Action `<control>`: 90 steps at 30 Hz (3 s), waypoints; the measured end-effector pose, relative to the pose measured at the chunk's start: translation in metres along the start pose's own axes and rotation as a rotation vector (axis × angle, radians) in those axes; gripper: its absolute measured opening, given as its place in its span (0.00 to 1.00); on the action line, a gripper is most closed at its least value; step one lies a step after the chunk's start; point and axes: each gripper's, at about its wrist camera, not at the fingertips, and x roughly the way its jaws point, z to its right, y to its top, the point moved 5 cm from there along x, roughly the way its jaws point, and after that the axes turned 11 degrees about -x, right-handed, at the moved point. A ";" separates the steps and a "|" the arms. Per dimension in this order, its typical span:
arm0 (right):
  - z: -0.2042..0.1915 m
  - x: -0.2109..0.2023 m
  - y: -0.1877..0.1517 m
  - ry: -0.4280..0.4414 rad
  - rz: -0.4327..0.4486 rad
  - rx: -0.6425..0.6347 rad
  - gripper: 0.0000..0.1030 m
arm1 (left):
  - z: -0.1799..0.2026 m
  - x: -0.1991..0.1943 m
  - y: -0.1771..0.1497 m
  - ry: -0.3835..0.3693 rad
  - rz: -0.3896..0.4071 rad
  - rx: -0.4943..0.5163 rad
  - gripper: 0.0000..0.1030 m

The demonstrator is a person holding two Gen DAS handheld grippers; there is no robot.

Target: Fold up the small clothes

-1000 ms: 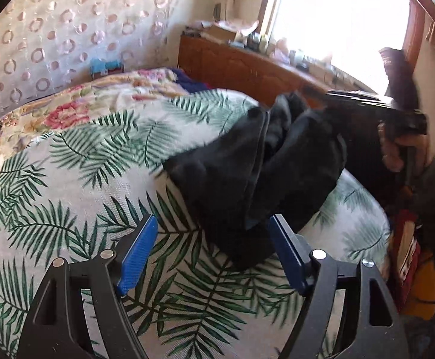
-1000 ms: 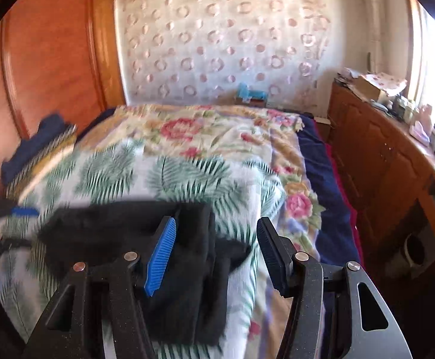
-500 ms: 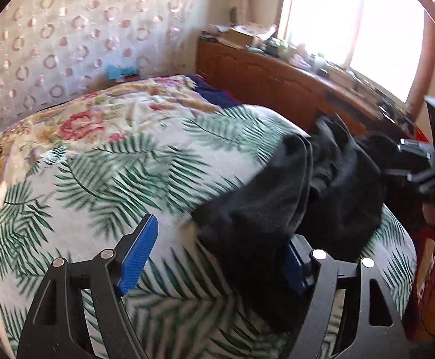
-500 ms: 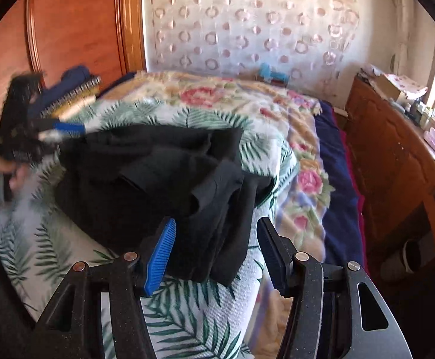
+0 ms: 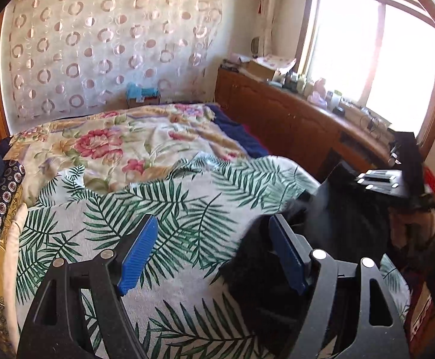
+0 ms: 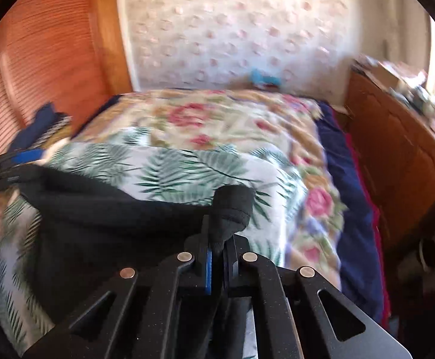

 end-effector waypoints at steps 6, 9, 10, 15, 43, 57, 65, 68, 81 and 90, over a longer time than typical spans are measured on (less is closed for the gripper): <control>-0.004 0.014 -0.008 -0.045 -0.089 0.016 0.04 | 0.010 -0.002 -0.001 -0.048 -0.021 0.002 0.76; -0.002 0.005 -0.001 -0.053 -0.081 0.028 0.12 | 0.012 0.010 -0.016 -0.056 -0.091 0.010 0.76; -0.004 -0.001 0.001 -0.073 -0.081 0.029 0.25 | 0.012 0.016 -0.023 -0.054 -0.123 0.010 0.76; -0.013 -0.034 -0.003 -0.070 -0.017 0.055 0.67 | 0.011 0.035 -0.051 -0.042 -0.221 -0.012 0.76; -0.029 -0.013 -0.047 0.158 -0.040 0.158 0.27 | 0.031 0.033 -0.075 -0.198 -0.296 -0.076 0.13; -0.090 -0.050 0.051 0.178 0.190 -0.066 0.24 | -0.015 -0.107 -0.017 -0.154 0.014 -0.095 0.12; -0.187 -0.021 0.150 0.299 0.298 -0.274 0.24 | -0.098 -0.203 0.003 0.028 0.214 -0.172 0.12; -0.226 -0.001 0.190 0.342 0.329 -0.348 0.24 | -0.131 -0.235 0.006 0.113 0.288 -0.204 0.12; -0.364 0.144 0.312 0.449 0.286 -0.601 0.23 | -0.233 -0.256 -0.037 0.291 0.318 -0.383 0.12; -0.344 0.225 0.339 0.415 0.149 -0.462 0.65 | -0.263 -0.239 -0.061 0.357 0.230 -0.426 0.24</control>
